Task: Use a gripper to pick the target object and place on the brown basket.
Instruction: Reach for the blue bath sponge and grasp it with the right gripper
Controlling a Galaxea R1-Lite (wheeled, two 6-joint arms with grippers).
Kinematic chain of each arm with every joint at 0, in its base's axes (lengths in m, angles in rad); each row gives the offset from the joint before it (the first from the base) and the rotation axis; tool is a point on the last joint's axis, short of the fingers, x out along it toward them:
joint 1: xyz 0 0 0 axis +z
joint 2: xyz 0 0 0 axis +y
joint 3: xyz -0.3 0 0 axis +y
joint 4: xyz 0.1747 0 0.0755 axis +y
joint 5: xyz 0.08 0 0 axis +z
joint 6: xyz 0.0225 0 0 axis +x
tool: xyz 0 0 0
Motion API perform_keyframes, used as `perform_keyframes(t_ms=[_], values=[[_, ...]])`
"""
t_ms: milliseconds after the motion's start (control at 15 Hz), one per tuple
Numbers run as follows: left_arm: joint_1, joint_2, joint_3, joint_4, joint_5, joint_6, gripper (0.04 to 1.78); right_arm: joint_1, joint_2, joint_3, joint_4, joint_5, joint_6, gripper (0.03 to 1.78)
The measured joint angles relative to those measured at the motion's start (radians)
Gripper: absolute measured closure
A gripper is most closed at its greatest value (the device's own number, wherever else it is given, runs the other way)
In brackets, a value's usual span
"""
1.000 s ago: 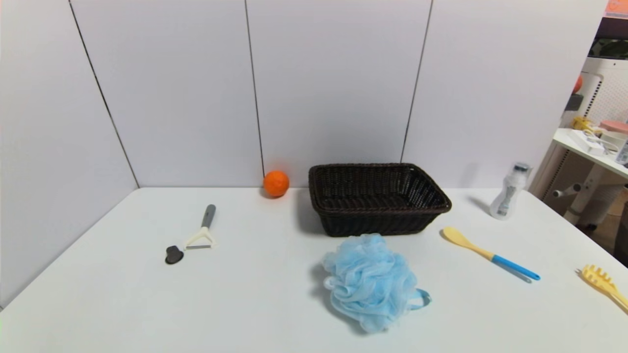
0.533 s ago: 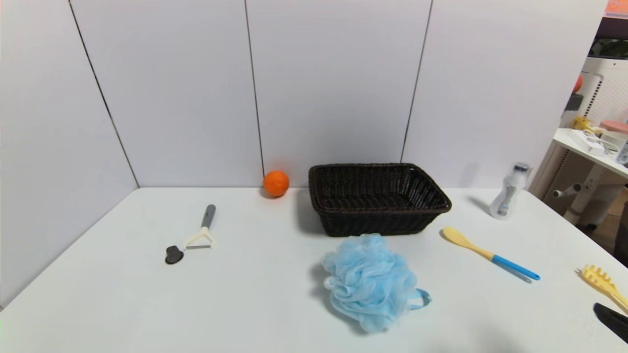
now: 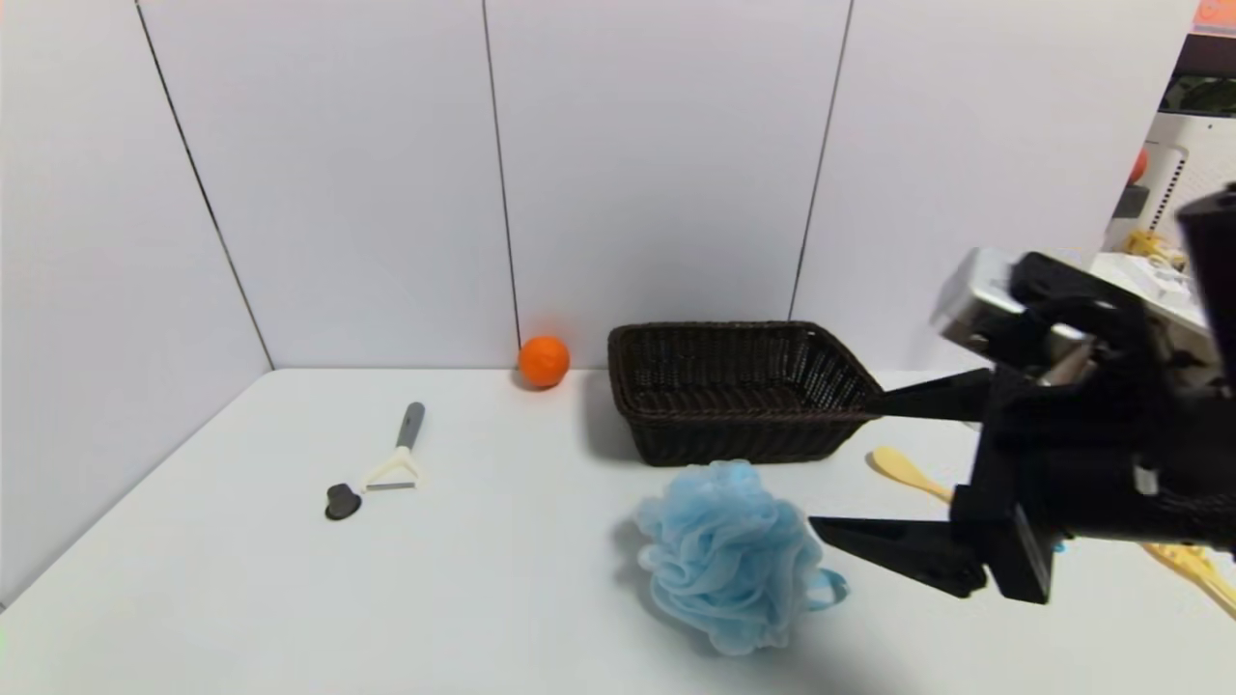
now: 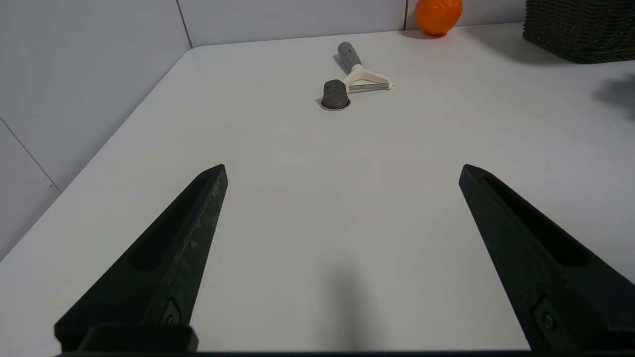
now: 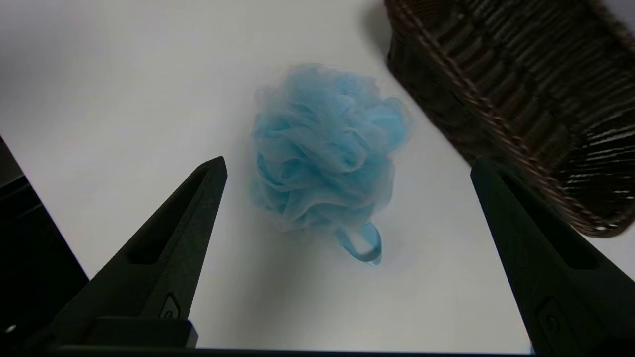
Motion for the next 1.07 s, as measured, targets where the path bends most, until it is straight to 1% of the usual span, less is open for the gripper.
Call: perform_keyframes(t_ms=[67, 133, 200, 267, 333, 467, 533, 600, 667, 800, 867, 1067], values=[[0.0, 0.0, 0.0, 0.0, 0.0, 0.0, 0.13, 0.008, 0.064, -0.079, 0.088, -0.002, 0.017, 0.11], [0.0, 0.0, 0.0, 0.0, 0.0, 0.0, 0.13, 0.014, 0.119, -0.152, 0.172, -0.003, 0.052, 0.11], [0.0, 0.0, 0.0, 0.0, 0.0, 0.0, 0.13, 0.02, 0.171, -0.22, 0.251, -0.008, 0.107, 0.11], [0.0, 0.0, 0.0, 0.0, 0.0, 0.0, 0.13, 0.029, 0.22, -0.281, 0.323, -0.024, 0.179, 0.11], [0.0, 0.0, 0.0, 0.0, 0.0, 0.0, 0.13, 0.041, 0.271, -0.334, 0.388, -0.058, 0.263, 0.11], [0.0, 0.0, 0.0, 0.0, 0.0, 0.0, 0.13, 0.064, 0.353, -0.408, 0.468, -0.128, 0.41, 0.11], [0.0, 0.0, 0.0, 0.0, 0.0, 0.0, 0.13, 0.078, 0.391, -0.444, 0.493, -0.151, 0.481, 0.11], [0.0, 0.0, 0.0, 0.0, -0.001, 0.0, 0.13, 0.09, 0.424, -0.473, 0.51, -0.169, 0.538, 0.11], [0.0, 0.0, 0.0, 0.0, 0.0, 0.0, 0.13, 0.101, 0.456, -0.499, 0.52, -0.185, 0.583, 0.11], [0.0, 0.0, 0.0, 0.0, 0.0, 0.0, 0.13, 0.118, 0.509, -0.537, 0.525, -0.196, 0.663, 0.11], [0.0, 0.0, 0.0, 0.0, 0.0, 0.0, 0.13, 0.125, 0.536, -0.552, 0.525, -0.199, 0.696, 0.11], [0.0, 0.0, 0.0, 0.0, 0.0, 0.0, 0.13, 0.13, 0.601, -0.566, 0.525, -0.229, 0.717, 0.11]])
